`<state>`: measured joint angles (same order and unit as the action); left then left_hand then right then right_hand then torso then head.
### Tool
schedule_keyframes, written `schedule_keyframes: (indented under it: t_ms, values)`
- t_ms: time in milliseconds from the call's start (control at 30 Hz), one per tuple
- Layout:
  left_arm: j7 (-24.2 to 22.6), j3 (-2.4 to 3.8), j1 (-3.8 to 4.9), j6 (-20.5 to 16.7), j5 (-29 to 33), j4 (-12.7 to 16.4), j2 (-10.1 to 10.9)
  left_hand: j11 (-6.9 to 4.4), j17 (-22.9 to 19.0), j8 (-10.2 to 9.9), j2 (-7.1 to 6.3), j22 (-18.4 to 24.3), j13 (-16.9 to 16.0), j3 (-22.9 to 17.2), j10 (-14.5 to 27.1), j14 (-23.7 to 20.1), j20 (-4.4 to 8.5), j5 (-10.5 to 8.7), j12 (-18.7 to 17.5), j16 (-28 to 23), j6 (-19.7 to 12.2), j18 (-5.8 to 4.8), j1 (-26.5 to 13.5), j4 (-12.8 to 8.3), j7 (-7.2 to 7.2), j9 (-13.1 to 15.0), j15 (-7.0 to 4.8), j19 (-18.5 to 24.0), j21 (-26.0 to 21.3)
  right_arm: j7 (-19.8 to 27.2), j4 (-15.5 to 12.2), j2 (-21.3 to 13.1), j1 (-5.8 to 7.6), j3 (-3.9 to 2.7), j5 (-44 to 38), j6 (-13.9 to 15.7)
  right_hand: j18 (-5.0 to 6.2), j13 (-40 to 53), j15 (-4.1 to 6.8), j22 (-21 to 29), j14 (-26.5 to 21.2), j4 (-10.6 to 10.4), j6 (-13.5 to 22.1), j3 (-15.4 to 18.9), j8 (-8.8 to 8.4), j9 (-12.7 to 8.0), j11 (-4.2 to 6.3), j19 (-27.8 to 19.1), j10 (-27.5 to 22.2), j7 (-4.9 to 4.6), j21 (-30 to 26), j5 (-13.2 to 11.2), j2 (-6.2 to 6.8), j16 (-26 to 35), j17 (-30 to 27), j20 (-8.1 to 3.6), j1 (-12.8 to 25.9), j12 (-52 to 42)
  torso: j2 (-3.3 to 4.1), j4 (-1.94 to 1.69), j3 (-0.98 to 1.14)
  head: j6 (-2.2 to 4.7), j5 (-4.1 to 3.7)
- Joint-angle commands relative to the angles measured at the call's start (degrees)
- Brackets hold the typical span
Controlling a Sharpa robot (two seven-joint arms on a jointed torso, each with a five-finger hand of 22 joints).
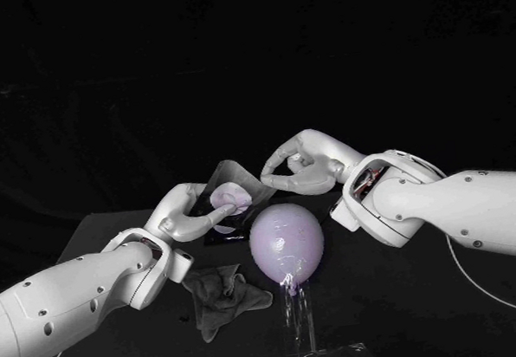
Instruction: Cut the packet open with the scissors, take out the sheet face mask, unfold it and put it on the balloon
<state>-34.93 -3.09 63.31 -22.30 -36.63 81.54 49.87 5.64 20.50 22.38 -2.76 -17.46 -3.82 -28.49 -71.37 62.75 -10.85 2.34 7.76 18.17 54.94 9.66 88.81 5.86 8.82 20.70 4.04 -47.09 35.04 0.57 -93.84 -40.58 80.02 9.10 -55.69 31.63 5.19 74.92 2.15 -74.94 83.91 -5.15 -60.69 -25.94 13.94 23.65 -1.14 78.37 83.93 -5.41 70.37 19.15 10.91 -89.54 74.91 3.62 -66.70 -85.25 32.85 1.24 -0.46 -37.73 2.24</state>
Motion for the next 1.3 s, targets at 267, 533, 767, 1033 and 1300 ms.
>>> schedule_keyframes:
  t_ms: [267, 533, 767, 1033, 1300]
  values:
    - [-0.6, 0.09, 0.12, 0.1, 0.0, -0.2, -0.2, -0.03, 0.1, 0.2, 0.5, 0.0, 0.0, -0.2, -0.4, 0.1, -0.08, 0.39, 0.0, -0.3, 0.4, -0.02, -0.1, -0.1, 0.04, 1.3, -0.24, 0.5, 0.2, 0.6, -0.8, -0.9, -0.06, -0.04, -0.3, 0.3, -0.42, 12.3, 0.5, -0.3, 6.0, -0.6, -0.4, -0.1, -0.13, 0.0, 0.23, 0.3, 4.1, 0.03, 0.0, 0.3, -0.16, -0.3, 14.5, 0.05, 0.9, -0.4, 0.01, 0.01, 0.01, 0.26, -0.06]
    - [-0.6, 0.09, 0.12, 0.2, 0.0, -0.3, -0.2, -0.03, 0.1, 0.2, 0.5, 0.0, 0.0, -0.2, -0.4, 0.1, -0.08, 0.39, 0.0, -0.3, 0.4, -0.02, -0.1, -0.1, 0.04, 1.3, -0.24, 0.5, 0.2, 0.7, -0.9, -1.1, -0.06, -0.04, -0.1, 0.3, -0.42, 12.3, 0.5, -0.3, 6.0, -0.6, -0.4, -0.1, -0.13, 0.0, 0.23, 0.3, 4.1, 0.03, 0.0, 0.3, -0.16, -0.3, 14.5, 0.05, 0.9, -0.4, 0.01, 0.0, 0.0, 0.17, -0.03]
    - [-0.5, 0.09, 0.12, 0.2, 0.0, -0.3, -0.3, -0.03, 0.1, 0.2, 0.5, 0.0, 0.0, -0.2, -0.4, 0.1, -0.08, 0.39, 0.0, -0.3, 0.4, -0.02, -0.1, -0.1, 0.04, 1.3, -0.24, 0.5, 0.2, 0.7, -0.8, -0.9, -0.06, -0.04, 0.0, 0.1, -0.43, 12.2, 0.5, -0.3, 6.0, -0.7, -0.5, 0.0, -0.11, 0.0, 0.22, 0.3, 4.1, 0.01, 0.0, 0.2, -0.02, -0.3, 14.4, 0.05, 1.2, -0.4, 0.01, 0.01, -0.04, 0.12, -0.07]
    - [-0.4, 0.09, 0.12, 0.6, 0.2, -0.3, -0.4, -0.02, 0.1, 0.2, 0.55, -0.3, 0.0, -0.3, -0.4, 0.1, -0.08, 0.39, -0.1, -0.4, 0.4, 0.0, -0.1, -0.2, 0.08, 1.3, -0.25, 0.7, 0.5, 0.8, -0.1, 0.0, -0.09, -0.04, 0.4, -1.3, -0.25, 11.7, 0.23, 0.2, 5.8, -1.3, 0.6, 0.6, -0.58, -0.1, -0.13, -0.2, 3.6, -0.39, -1.0, -6.5, 0.21, -0.2, 13.9, 0.19, 1.8, 0.6, 0.02, -0.05, -0.06, 0.27, -0.18]
    - [-0.3, 0.09, 0.12, 0.8, 1.7, -0.4, -0.5, 0.09, 0.1, 0.1, 0.66, -0.5, 0.0, -0.5, -0.3, 0.0, -0.1, 0.4, -0.3, -0.6, 0.2, -0.03, -0.2, -0.2, 0.24, 1.3, -0.19, 1.0, 0.8, 1.3, 0.2, 0.4, -0.33, 0.01, 0.2, -4.3, 0.42, 9.0, -0.91, 2.4, 5.6, -1.6, 4.0, 2.1, -2.72, -1.0, -1.48, -2.5, 1.2, -1.87, -4.6, -14.0, 0.56, 0.1, 12.9, 1.09, 1.8, 5.1, -0.03, 0.0, -0.07, 0.47, -0.04]
